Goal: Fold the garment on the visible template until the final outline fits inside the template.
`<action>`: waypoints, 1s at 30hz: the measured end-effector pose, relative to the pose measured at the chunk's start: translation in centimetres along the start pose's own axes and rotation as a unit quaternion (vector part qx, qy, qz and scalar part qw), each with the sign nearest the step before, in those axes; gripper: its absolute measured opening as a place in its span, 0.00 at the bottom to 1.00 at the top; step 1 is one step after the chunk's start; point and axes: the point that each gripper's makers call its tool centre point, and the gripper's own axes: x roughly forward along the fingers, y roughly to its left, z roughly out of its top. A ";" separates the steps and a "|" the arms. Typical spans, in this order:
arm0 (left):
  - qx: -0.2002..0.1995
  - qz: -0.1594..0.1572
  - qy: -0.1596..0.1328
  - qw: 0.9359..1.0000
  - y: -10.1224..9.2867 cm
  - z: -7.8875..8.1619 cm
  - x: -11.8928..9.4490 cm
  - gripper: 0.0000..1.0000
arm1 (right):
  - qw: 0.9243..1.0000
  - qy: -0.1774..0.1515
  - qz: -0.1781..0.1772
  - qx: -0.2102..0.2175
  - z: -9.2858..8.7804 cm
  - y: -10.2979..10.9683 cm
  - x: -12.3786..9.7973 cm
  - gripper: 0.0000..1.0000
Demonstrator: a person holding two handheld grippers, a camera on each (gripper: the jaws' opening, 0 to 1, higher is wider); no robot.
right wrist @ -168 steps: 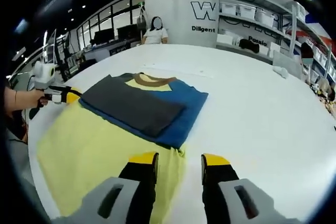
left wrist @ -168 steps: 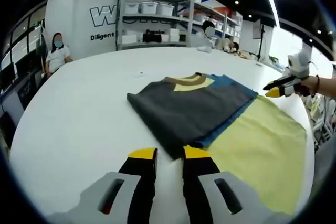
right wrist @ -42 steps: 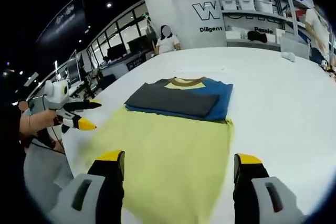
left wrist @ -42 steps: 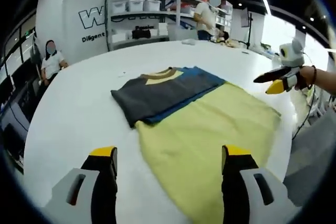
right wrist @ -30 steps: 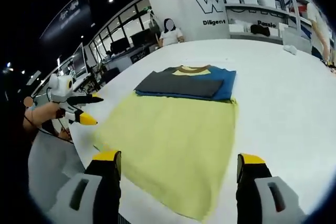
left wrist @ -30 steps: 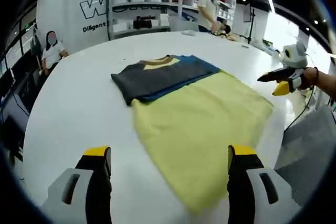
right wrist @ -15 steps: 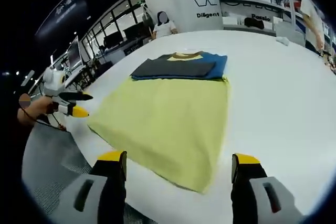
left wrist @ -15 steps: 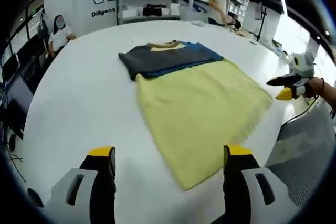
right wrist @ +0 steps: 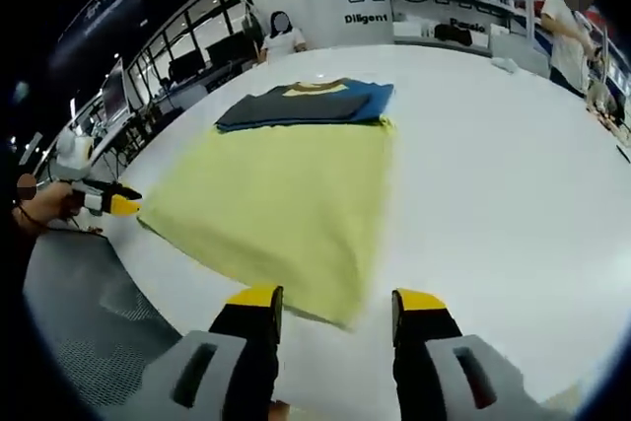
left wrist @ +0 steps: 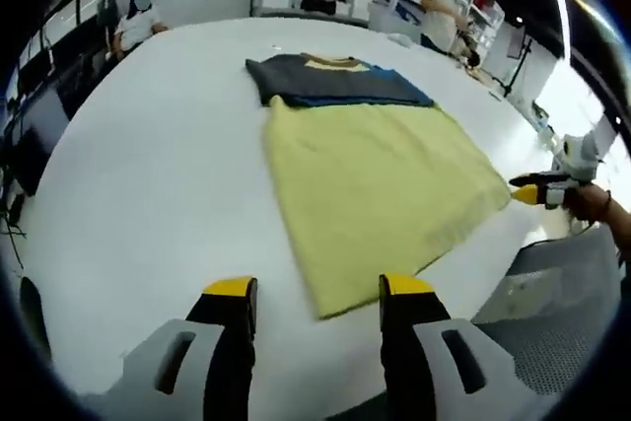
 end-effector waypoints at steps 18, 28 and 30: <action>-0.023 -0.007 0.018 1.000 -1.2 -0.8 0.3 0.15 | 1.000 0.015 -0.021 0.002 -0.9 -0.5 0.1 0.15; -0.029 0.010 0.011 0.999 -0.2 -0.7 0.4 0.03 | 0.999 0.021 -0.027 -0.012 -0.9 -0.5 0.4 0.04; -0.025 0.013 0.012 1.000 -0.1 -0.7 0.4 0.02 | 0.999 0.023 -0.030 -0.017 -0.8 -0.7 0.5 0.03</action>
